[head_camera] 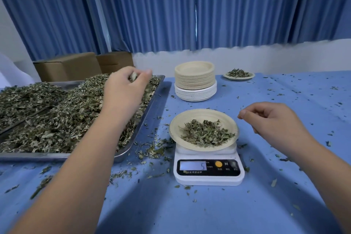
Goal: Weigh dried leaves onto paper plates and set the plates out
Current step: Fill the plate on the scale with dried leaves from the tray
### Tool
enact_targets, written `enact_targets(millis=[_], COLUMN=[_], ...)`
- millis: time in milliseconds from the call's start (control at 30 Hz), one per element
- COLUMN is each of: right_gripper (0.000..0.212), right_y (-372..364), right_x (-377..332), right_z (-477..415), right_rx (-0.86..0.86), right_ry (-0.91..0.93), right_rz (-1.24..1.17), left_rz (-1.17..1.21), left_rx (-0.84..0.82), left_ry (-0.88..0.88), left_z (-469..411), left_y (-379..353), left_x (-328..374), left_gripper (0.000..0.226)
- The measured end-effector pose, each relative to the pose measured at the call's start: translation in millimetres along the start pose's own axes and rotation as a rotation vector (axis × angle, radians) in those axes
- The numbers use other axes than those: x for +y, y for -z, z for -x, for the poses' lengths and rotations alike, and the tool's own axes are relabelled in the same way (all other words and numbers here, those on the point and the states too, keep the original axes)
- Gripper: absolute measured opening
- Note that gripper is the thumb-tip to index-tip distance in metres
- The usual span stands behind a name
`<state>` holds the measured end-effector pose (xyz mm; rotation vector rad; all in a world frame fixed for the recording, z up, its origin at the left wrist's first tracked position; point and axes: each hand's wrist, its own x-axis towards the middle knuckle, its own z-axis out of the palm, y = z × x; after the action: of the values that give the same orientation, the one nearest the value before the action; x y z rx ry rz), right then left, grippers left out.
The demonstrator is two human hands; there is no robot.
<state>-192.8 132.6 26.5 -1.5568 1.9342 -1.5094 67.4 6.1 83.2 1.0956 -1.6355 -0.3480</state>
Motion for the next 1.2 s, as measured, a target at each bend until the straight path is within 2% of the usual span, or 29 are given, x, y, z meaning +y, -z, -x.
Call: enact_targets(millis=[200, 433, 567, 633, 667, 733, 800, 867, 967, 1067, 1200], right_gripper=[0.023, 0.025, 0.024, 0.024, 0.024, 0.024, 0.023, 0.022, 0.022, 0.022, 0.022], right_y=[2, 3, 3, 4, 4, 5, 5, 5, 4, 2, 2], right_x=[3, 4, 3, 4, 5, 5, 4, 4, 5, 6, 6], right_z=[-2, -3, -3, -3, -3, -2, -2, -2, -3, -3, -3], right_rx=[0.000, -0.010, -0.010, -0.008, -0.006, -0.001, 0.004, 0.004, 0.002, 0.004, 0.008], right_ry=[0.001, 0.020, 0.022, 0.015, 0.011, 0.007, 0.008, 0.008, 0.001, 0.000, 0.007], right_rz=[-0.009, 0.000, -0.005, -0.011, -0.015, -0.015, -0.011, -0.007, 0.000, 0.004, 0.018], left_rz=[0.039, -0.192, -0.154, -0.064, -0.040, -0.057, -0.186, -0.394, -0.611, -0.714, -0.791], left_rx=[-0.277, -0.749, -0.756, -0.700, -0.656, -0.564, -0.534, -0.602, -0.799, -1.011, -1.113], left_ry=[-0.141, -0.176, -0.203, -0.177, -0.168, -0.162, -0.162, -0.198, -0.297, -0.378, -0.434], left_z=[1, 13, 14, 15, 15, 13, 11, 11, 17, 28, 33], left_y=[-56, -86, -74, -64, -58, -43, -29, -18, -12, -16, -20], left_x=[38, 32, 24, 20, 16, 3, -14, -31, -46, -53, -55], left_gripper=[0.024, 0.030, 0.047, 0.062, 0.062, 0.039, 0.025, 0.026, 0.032, 0.037, 0.042])
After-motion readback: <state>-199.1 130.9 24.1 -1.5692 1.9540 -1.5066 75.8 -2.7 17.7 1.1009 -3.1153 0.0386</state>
